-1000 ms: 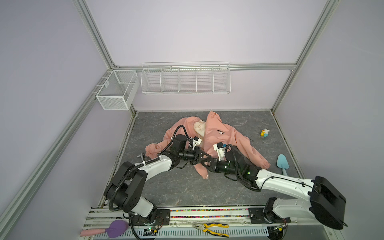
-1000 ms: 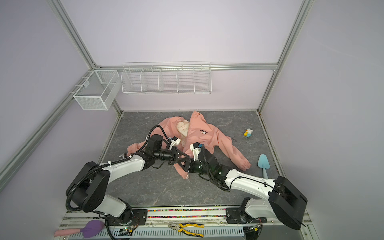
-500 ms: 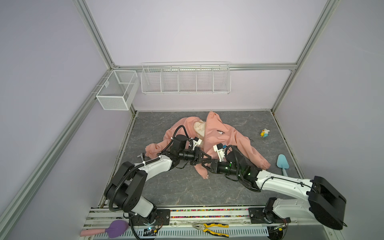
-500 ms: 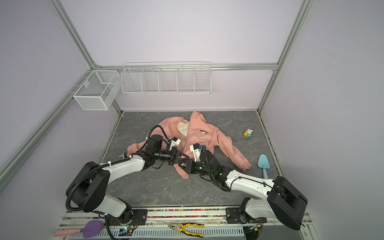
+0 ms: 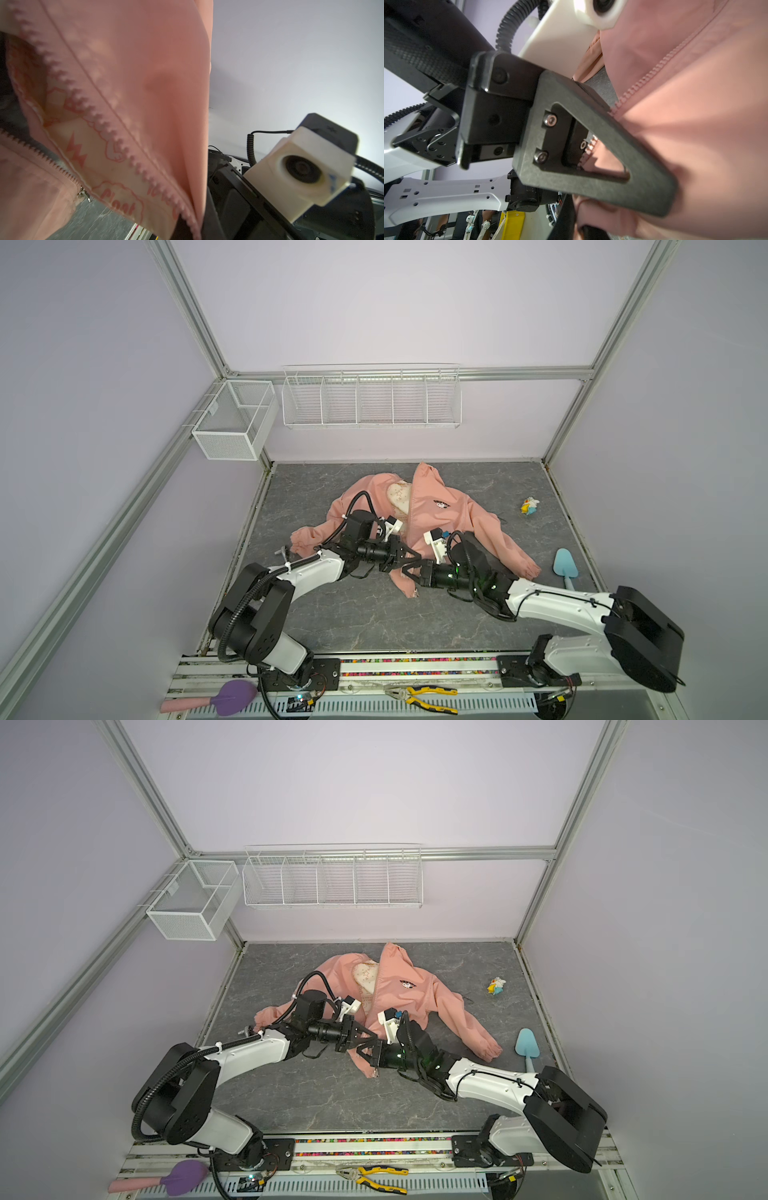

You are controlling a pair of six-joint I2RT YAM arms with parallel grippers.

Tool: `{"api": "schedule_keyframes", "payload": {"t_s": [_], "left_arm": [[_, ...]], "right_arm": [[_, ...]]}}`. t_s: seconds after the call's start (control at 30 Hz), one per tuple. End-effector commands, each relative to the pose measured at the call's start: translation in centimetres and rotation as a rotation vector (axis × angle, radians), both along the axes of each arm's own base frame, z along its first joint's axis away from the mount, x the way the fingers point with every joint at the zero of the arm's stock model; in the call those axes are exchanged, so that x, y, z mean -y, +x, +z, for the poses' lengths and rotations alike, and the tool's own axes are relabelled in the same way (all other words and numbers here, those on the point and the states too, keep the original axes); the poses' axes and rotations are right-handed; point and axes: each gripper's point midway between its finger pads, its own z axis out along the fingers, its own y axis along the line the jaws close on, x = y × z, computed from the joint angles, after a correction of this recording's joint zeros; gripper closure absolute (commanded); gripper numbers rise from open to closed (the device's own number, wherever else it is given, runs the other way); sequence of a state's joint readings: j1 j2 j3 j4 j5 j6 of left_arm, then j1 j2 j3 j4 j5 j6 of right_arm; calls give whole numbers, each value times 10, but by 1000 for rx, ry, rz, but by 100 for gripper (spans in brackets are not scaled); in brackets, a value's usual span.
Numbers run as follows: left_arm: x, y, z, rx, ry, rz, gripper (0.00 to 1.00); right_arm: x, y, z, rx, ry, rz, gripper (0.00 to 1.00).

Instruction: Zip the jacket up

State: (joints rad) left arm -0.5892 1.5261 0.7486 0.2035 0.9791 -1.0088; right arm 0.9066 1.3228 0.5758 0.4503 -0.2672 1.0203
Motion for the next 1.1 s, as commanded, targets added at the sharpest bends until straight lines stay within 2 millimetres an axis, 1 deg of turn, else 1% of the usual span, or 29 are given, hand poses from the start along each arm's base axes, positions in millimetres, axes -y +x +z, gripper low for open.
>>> {"api": "schedule_keyframes", "payload": {"t_s": [0.0, 0.2, 0.57, 0.6, 0.63, 0.67, 0.73, 0.8, 0.83, 0.9, 0.93, 1.07], "left_arm": [[6, 0, 22, 61, -44, -28, 100], [6, 0, 20, 60, -42, -27, 100], [6, 1, 20, 57, -39, -22, 100], [6, 1, 20, 58, -40, -22, 98], [6, 1, 20, 58, -39, -21, 93], [6, 1, 21, 59, -39, -18, 85], [5, 2, 21, 64, -28, -9, 63], [2, 4, 18, 72, -2, 4, 49], [1, 4, 16, 76, 18, 9, 43], [-2, 4, 12, 78, 49, 15, 38], [-3, 3, 10, 76, 56, 13, 37], [-3, -1, 1, 50, 64, 8, 39]], "right_arm": [[-5, -1, 5, 3, 38, 16, 87], [-5, -2, 9, 10, 52, 21, 87], [-5, -1, 11, 11, 62, 15, 94], [-5, 0, 10, 12, 62, 14, 94], [-5, -1, 10, 12, 62, 14, 94], [-4, 0, 10, 12, 61, 12, 94], [-2, -1, 10, 15, 57, 9, 94], [2, 0, 9, 20, 45, -1, 94], [4, 0, 9, 24, 37, -7, 94], [9, -1, 9, 31, 20, -19, 94], [12, -1, 9, 34, 9, -25, 94], [22, -3, 7, 37, -30, -40, 94]]}}
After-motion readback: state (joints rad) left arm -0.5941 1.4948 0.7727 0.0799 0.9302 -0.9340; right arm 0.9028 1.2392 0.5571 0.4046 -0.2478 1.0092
